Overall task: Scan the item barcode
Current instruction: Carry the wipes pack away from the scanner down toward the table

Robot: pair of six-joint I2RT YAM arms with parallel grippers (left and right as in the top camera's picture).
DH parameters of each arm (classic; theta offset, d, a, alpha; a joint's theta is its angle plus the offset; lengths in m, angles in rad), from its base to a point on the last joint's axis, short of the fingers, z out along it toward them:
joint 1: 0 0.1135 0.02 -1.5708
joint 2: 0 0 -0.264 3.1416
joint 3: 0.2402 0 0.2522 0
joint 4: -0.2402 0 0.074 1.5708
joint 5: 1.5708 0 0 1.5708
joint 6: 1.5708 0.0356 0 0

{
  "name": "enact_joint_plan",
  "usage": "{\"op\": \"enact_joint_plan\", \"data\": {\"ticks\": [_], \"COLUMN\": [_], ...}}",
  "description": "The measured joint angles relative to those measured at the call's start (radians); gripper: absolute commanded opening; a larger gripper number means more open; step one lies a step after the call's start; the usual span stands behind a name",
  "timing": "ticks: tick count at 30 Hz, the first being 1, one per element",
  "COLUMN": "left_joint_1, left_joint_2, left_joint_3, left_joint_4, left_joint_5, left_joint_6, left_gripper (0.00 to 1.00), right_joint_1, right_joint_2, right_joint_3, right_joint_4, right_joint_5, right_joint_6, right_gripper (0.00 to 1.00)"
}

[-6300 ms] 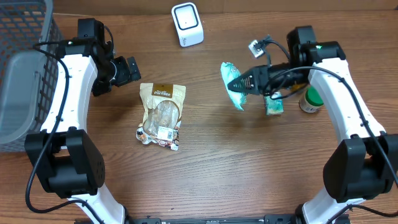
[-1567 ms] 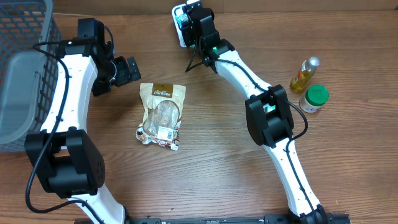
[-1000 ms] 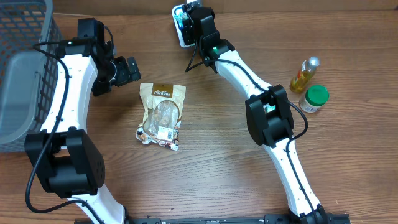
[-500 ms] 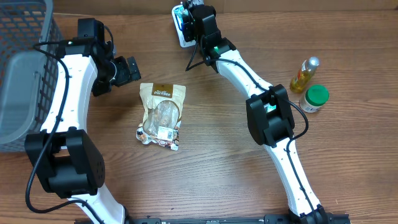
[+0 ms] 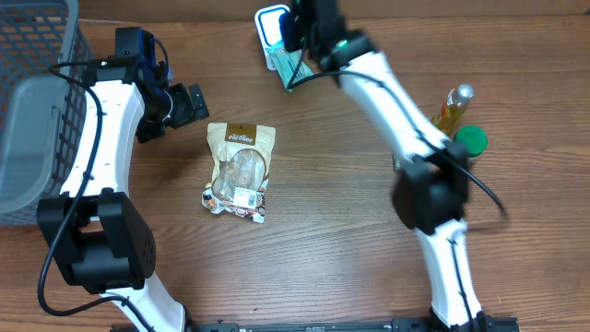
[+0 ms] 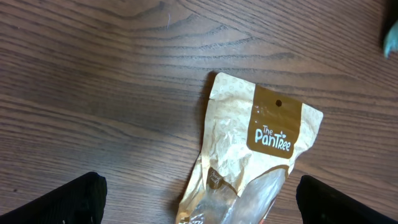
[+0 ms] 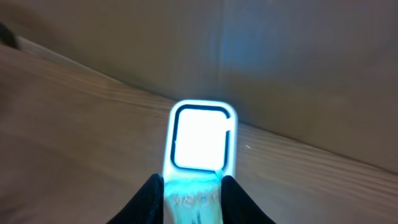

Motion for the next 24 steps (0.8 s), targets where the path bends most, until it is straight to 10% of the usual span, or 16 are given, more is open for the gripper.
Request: {"op": "enact_joint_plan", "data": {"ticks": [4, 9, 16, 24], "left_joint_1": [0.000, 0.000, 0.000, 0.000], "left_joint_2": [0.000, 0.000, 0.000, 0.000], "left_joint_3": [0.000, 0.000, 0.000, 0.000], "left_joint_4": [-0.001, 0.000, 0.000, 0.000], "left_joint_5": [0.000, 0.000, 0.000, 0.000], "left_joint_6": [0.000, 0.000, 0.000, 0.000], "left_gripper": [1.00, 1.00, 1.00, 1.00], "right_joint_1": [-0.024, -0.050, -0.042, -0.018], "right_joint_2": [-0.215, -0.319, -0.196, -0.171], "right_joint_3": [0.027, 0.045, -0.141, -0.470], "right_joint_4": [-0.275, -0.599, -0.536, 0.003], "right_joint_5": [-0.006, -0.024, -0.160, -0.149], "right_joint_6": [0.013, 0.023, 0.050, 0.132], "right_gripper": [0.44, 1.00, 1.00, 1.00]}}
